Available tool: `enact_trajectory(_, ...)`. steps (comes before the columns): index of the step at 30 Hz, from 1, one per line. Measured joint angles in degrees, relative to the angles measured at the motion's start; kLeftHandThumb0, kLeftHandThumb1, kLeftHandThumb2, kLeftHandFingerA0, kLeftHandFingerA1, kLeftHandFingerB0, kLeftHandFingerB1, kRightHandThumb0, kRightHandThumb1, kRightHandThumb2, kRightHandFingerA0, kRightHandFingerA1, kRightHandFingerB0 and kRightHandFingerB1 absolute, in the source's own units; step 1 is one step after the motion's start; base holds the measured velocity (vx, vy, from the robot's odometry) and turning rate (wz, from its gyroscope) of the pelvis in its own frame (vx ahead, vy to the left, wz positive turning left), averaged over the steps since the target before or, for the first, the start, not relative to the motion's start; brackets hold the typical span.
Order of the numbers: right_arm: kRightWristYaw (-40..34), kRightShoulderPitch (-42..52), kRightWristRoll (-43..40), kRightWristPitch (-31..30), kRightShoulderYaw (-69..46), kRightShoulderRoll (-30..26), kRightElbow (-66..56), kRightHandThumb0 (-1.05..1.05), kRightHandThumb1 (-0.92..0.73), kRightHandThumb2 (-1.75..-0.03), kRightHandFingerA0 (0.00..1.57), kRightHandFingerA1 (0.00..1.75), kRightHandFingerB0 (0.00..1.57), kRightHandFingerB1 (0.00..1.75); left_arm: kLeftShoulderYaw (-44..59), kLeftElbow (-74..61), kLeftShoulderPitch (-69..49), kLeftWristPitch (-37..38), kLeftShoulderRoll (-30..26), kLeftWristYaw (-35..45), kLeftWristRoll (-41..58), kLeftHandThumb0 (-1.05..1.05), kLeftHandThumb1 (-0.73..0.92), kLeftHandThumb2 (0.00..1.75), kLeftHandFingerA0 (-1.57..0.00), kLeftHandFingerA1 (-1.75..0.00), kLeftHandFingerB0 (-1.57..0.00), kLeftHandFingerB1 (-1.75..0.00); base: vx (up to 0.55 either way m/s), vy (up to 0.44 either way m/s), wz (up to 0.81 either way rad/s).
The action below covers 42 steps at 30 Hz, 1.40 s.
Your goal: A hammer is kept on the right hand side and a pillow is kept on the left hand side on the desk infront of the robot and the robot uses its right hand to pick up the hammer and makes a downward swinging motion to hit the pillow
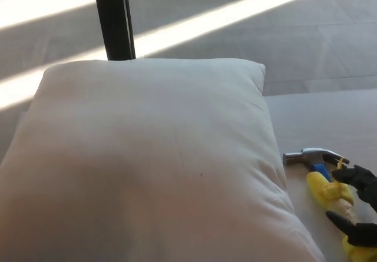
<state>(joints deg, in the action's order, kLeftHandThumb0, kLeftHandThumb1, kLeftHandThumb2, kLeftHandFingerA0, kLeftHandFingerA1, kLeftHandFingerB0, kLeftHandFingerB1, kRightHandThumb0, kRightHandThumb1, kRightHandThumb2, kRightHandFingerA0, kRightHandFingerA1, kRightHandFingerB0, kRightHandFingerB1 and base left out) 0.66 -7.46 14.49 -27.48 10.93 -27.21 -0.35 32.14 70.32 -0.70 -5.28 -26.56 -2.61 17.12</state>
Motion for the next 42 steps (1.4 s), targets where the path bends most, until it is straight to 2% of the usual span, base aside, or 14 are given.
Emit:
enact_trajectory(1, 0.0, 0.0, 0.4, -0.3, -0.4, -0.2, 0.8, -0.72, -0.58, -0.89, 0.08, 0.51, 0.21, 0.45, 0.0, 0.0, 0.0, 0.0, 0.0, 0.0, 0.0, -0.63, 0.63, 1.42, -1.39, -1.47, -0.73, -1.11, 0.0, 0.0, 0.0)
enact_trajectory(2, -0.1, 0.0, 0.9, -0.7, -0.8, -0.4, 1.6, -0.71, -0.58, -0.89, 0.09, 0.53, 0.22, 0.45, 0.0, 0.0, 0.0, 0.0, 0.1, 0.1, 0.0, -0.87, 0.54, 1.4, -0.93, -1.34, -0.66, -1.17, 0.0, 0.0, 0.0)
enact_trajectory(10, -1.7, 0.2, 2.8, 0.4, -4.3, -0.2, 6.9, -0.62, -0.52, -0.82, 0.16, 0.54, 0.26, 0.44, 0.2, -0.2, 0.5, 0.0, 0.3, 0.2, 0.0, -0.88, 0.51, 1.42, -0.9, -1.35, -0.67, -1.21, 0.0, 0.0, 0.0)
enact_trajectory(15, -3.3, 0.6, 4.7, 1.9, -2.2, 1.5, 6.5, -0.63, -0.53, -0.83, 0.17, 0.52, 0.24, 0.44, 0.3, -0.2, 0.4, 0.0, 0.4, 0.3, 0.0, -0.91, 0.51, 1.42, -0.9, -1.36, -0.71, -1.24, 0.0, 0.0, 0.0)
enact_trajectory(16, -3.5, 0.6, 5.2, 2.2, -1.5, 1.7, 6.4, -0.64, -0.54, -0.83, 0.16, 0.5, 0.23, 0.43, 0.3, -0.3, 0.3, 0.0, 0.4, 0.3, 0.0, -0.7, 0.61, 1.44, -1.38, -1.5, -0.84, -1.21, 0.0, 0.0, 0.0)
enact_trajectory(20, -3.8, 0.5, 7.7, 2.0, 2.3, 2.7, 4.3, -0.66, -0.55, -0.83, 0.14, 0.49, 0.23, 0.43, 0.1, -0.3, 0.0, 0.0, 0.6, 0.4, 0.0, -0.64, 0.62, 1.42, -1.39, -1.48, -0.88, -1.2, 0.0, 0.0, 0.0)
enact_trajectory(22, -3.8, 0.4, 8.7, 1.7, 3.4, 3.0, 3.8, -0.65, -0.55, -0.83, 0.14, 0.49, 0.22, 0.43, 0.2, -0.3, 0.0, 0.0, 0.7, 0.4, 0.0, -0.89, 0.52, 1.39, -0.81, -1.54, -0.6, -1.42, 0.0, 0.0, 0.0)
enact_trajectory(31, -3.3, -0.4, 10.0, 1.3, 1.7, 3.0, 5.8, -0.57, -0.77, -0.62, 0.22, 0.5, 0.36, 0.34, 0.3, -0.3, -0.7, 0.3, 0.9, 0.6, 0.0, -0.86, 0.59, 1.41, -0.93, -1.33, -0.72, -1.21, 0.0, 0.0, 0.0)
enact_trajectory(32, -3.1, -0.8, 10.0, 1.4, 0.9, 2.7, 6.7, -0.54, -0.78, -0.62, 0.23, 0.49, 0.37, 0.34, 0.3, -0.3, -0.7, 0.3, 0.9, 0.6, 0.0, -0.53, 0.58, 1.36, -1.39, -1.43, -0.86, -1.15, 0.0, 0.0, 0.0)
enact_trajectory(35, -2.4, -1.9, 9.9, 1.4, -0.9, 1.9, 7.8, -0.47, -0.76, -0.62, 0.26, 0.5, 0.38, 0.35, 0.3, -0.3, -0.8, 0.4, 0.9, 0.6, 0.0, -0.5, 0.59, 1.36, -1.37, -1.41, -0.87, -1.14, 0.0, 0.0, 0.0)
enact_trajectory(37, -1.8, -2.8, 9.9, 1.4, -1.4, 1.7, 8.0, -0.48, -0.57, -0.94, 0.21, 0.56, 0.34, 0.53, 0.2, -0.3, -0.8, 0.6, 0.9, 0.7, 0.0, -0.57, 0.65, 1.43, -1.35, -1.43, -0.9, -1.19, 0.0, 0.0, 0.0)
enact_trajectory(40, -0.9, -3.7, 9.9, 1.4, -1.4, 1.6, 8.0, -0.48, -0.77, -0.62, 0.29, 0.47, 0.39, 0.34, 0.1, -0.3, -0.6, 0.9, 0.9, 0.9, -0.1, -0.58, 0.62, 1.41, -1.34, -1.43, -0.9, -1.2, 0.0, 0.0, 0.0)
enact_trajectory(41, -0.6, -4.0, 10.0, 1.3, -1.2, 1.6, 8.0, -0.42, -0.77, -0.61, 0.31, 0.47, 0.4, 0.34, 0.1, -0.2, -0.6, 1.0, 0.9, 0.9, -0.1, -0.87, 0.58, 1.47, -0.89, -1.32, -0.72, -1.23, 0.0, 0.0, 0.0)
enact_trajectory(42, -0.2, -4.3, 10.0, 1.3, -1.0, 1.6, 8.0, -0.41, -0.75, -0.61, 0.31, 0.48, 0.41, 0.35, 0.0, -0.2, -0.7, 1.1, 0.9, 1.0, -0.1, -0.61, 0.68, 1.47, -1.35, -1.46, -0.87, -1.2, 0.0, 0.0, 0.0)
